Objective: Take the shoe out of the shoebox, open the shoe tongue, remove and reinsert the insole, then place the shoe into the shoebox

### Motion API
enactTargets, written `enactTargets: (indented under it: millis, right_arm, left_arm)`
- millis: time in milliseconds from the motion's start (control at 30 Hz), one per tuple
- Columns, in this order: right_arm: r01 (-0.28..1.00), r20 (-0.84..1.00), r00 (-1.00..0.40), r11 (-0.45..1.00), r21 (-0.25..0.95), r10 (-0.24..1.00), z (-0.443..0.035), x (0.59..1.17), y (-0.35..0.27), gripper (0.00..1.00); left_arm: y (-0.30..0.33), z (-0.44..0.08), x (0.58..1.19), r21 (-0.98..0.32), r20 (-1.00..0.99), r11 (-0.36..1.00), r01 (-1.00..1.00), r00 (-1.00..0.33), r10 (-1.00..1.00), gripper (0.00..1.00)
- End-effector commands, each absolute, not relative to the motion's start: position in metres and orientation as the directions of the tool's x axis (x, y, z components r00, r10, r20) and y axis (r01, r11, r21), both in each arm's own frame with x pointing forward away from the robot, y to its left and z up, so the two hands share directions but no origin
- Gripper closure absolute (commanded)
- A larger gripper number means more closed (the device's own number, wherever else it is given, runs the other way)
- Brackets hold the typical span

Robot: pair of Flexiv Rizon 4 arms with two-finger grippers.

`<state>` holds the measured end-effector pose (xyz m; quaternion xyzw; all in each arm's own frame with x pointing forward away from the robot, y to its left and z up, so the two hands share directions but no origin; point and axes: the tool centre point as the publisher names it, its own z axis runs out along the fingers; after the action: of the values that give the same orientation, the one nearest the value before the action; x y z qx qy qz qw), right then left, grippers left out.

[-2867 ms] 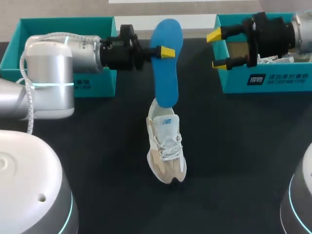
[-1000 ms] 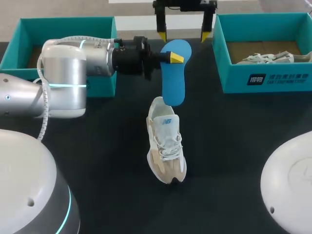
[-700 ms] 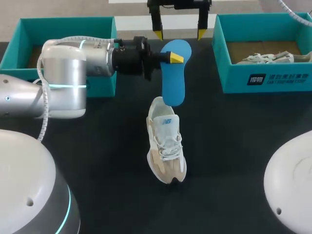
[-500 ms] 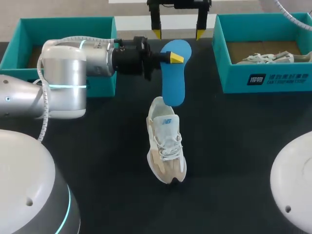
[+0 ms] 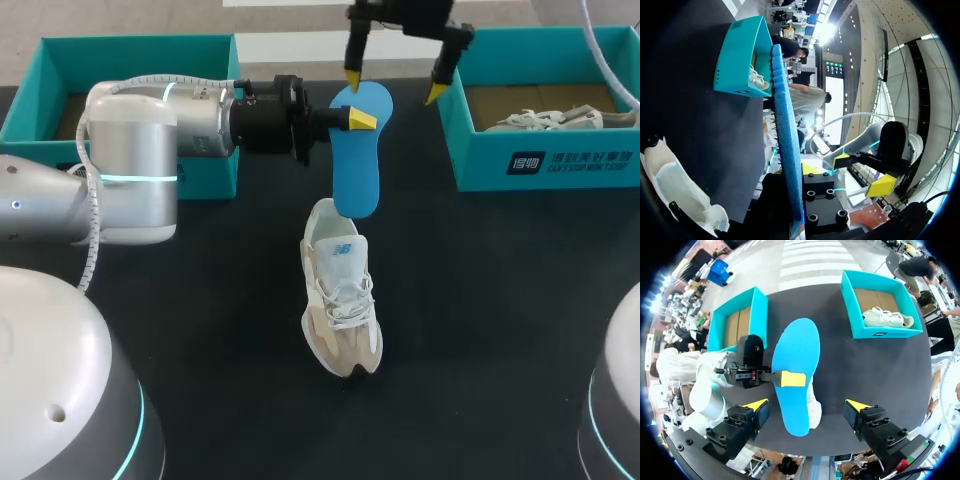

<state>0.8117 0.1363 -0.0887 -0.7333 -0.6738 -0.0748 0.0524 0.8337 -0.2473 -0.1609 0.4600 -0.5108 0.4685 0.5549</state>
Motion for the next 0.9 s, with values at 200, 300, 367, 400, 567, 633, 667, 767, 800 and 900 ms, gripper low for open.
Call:
enactTargets:
  millis: [200, 300, 367, 400, 567, 633, 667, 767, 800, 900]
  right_arm:
    - [0.999, 0.805, 0.01, -0.042, 0.018, 0.593, -0.121, 0.807, 0.105, 0.0]
    - [1.0, 0.86, -0.014, -0.011, 0.022, 0.51, -0.128, 0.806, 0.1, 0.0]
    - [1.0, 0.878, -0.017, -0.011, 0.025, 0.478, -0.131, 0.806, 0.098, 0.0]
    - [1.0, 0.891, -0.027, 0.001, 0.03, 0.453, -0.132, 0.807, 0.096, 0.0]
    - [0.999, 0.932, -0.032, 0.02, 0.026, 0.361, -0.14, 0.81, 0.093, 0.0]
    - [0.999, 0.94, -0.04, 0.023, 0.034, 0.339, -0.141, 0.811, 0.092, 0.0]
    - [0.999, 0.945, -0.044, 0.016, 0.041, 0.325, -0.142, 0.811, 0.092, 0.0]
    - [0.999, 0.955, -0.053, 0.015, 0.051, 0.293, -0.144, 0.812, 0.091, 0.0]
    - [0.998, 0.96, -0.062, 0.016, 0.06, 0.272, -0.146, 0.812, 0.09, 0.0]
    - [0.998, 0.964, -0.06, 0.017, 0.058, 0.258, -0.149, 0.813, 0.089, 0.0]
  left_arm:
    - [-0.247, -0.161, 0.834, 0.032, 0.998, 0.139, -0.99, 0.039, 0.048, 1.0]
    - [-0.247, -0.161, 0.834, 0.032, 0.998, 0.139, -0.99, 0.039, 0.048, 1.0]
    - [-0.247, -0.161, 0.834, 0.032, 0.998, 0.139, -0.99, 0.039, 0.048, 1.0]
    - [-0.247, -0.161, 0.834, 0.032, 0.998, 0.139, -0.99, 0.039, 0.048, 1.0]
    - [-0.247, -0.161, 0.834, 0.032, 0.998, 0.139, -0.99, 0.039, 0.048, 1.0]
    - [-0.247, -0.161, 0.834, 0.032, 0.998, 0.139, -0.99, 0.039, 0.048, 1.0]
    - [-0.247, -0.161, 0.834, 0.032, 0.998, 0.139, -0.99, 0.039, 0.048, 1.0]
    - [-0.247, -0.161, 0.834, 0.032, 0.998, 0.139, -0.99, 0.039, 0.048, 1.0]
    - [-0.247, -0.161, 0.834, 0.032, 0.998, 0.139, -0.99, 0.039, 0.048, 1.0]
    - [-0.247, -0.161, 0.834, 0.032, 0.998, 0.139, -0.99, 0.039, 0.048, 1.0]
